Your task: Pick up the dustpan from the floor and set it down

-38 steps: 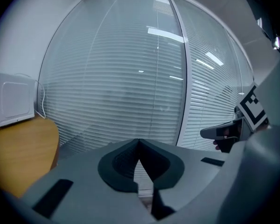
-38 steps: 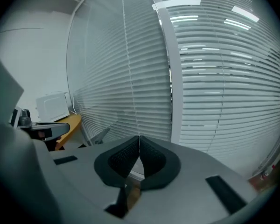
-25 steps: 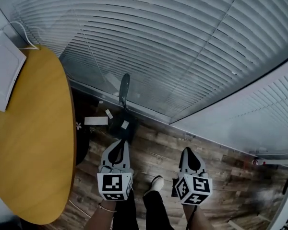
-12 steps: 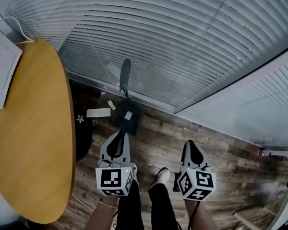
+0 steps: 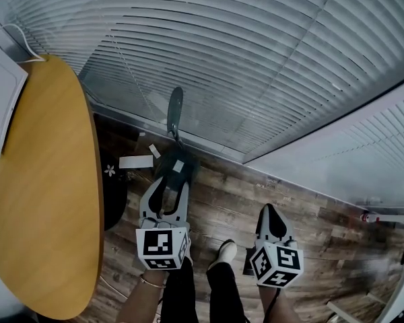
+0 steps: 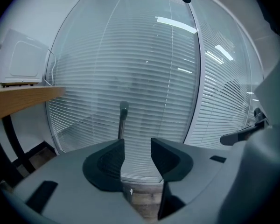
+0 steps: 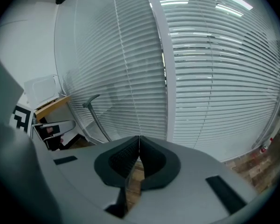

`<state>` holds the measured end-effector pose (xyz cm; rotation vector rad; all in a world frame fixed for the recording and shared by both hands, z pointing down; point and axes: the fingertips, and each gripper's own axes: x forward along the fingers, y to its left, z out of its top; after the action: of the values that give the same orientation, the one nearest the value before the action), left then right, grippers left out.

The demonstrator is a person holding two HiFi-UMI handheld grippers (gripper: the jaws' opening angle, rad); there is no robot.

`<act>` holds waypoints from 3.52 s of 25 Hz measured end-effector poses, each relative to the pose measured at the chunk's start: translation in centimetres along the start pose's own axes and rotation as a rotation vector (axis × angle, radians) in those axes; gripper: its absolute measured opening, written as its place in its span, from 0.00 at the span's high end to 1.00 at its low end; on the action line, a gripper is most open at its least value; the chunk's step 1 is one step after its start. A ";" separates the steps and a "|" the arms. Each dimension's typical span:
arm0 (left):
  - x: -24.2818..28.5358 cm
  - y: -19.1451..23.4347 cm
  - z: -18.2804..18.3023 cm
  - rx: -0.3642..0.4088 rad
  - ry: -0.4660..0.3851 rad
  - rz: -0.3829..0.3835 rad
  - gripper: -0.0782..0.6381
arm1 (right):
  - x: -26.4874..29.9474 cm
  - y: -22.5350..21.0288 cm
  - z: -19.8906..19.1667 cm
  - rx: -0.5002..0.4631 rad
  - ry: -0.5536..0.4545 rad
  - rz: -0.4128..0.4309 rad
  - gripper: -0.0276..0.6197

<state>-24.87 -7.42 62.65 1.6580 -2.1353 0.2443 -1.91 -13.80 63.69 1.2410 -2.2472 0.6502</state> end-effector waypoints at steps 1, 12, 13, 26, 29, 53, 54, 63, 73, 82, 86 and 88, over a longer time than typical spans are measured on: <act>0.3 0.1 0.0 0.001 0.001 -0.002 0.64 | 0.1 0.0 -0.1 0.003 0.003 -0.002 0.91; 4.6 1.5 -0.1 0.031 -0.008 0.019 0.61 | 1.5 -0.1 -1.5 0.004 0.040 -0.008 0.91; 5.0 1.6 -0.1 0.033 -0.007 0.023 0.61 | 1.7 -0.1 -1.6 0.003 0.045 -0.009 0.91; 9.7 4.2 -0.8 0.040 0.015 0.075 0.61 | 3.3 -0.3 -2.5 0.001 0.092 -0.008 0.91; 11.0 4.6 -0.9 0.042 0.017 0.081 0.61 | 3.7 -0.6 -2.9 0.003 0.108 -0.011 0.91; 13.8 5.2 -0.2 0.131 0.029 0.097 0.76 | 4.1 -1.6 -4.4 0.029 0.146 -0.028 0.91; 13.8 5.1 -0.2 0.132 0.034 0.097 0.76 | 4.1 -1.7 -4.4 0.029 0.146 -0.029 0.91; 9.6 4.4 -0.4 0.127 0.032 0.115 0.76 | 1.7 -1.4 -3.5 0.030 0.102 -0.031 0.91; 3.2 -0.6 5.6 0.132 0.012 0.076 0.76 | -2.0 -1.6 2.7 0.008 -0.001 -0.034 0.91; -3.6 -7.1 18.5 0.162 -0.101 -0.002 0.76 | -9.6 -1.2 13.9 -0.076 -0.197 -0.011 0.91; -6.9 -9.3 22.7 0.151 -0.124 -0.010 0.76 | -13.6 -2.3 18.3 -0.069 -0.273 -0.019 0.91; -8.0 -10.0 23.6 0.145 -0.129 -0.017 0.76 | -15.1 -2.8 20.0 -0.069 -0.314 -0.027 0.91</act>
<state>-18.91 -12.27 36.87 1.8174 -2.2442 0.3011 3.83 -17.88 39.44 1.4184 -2.4746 0.3850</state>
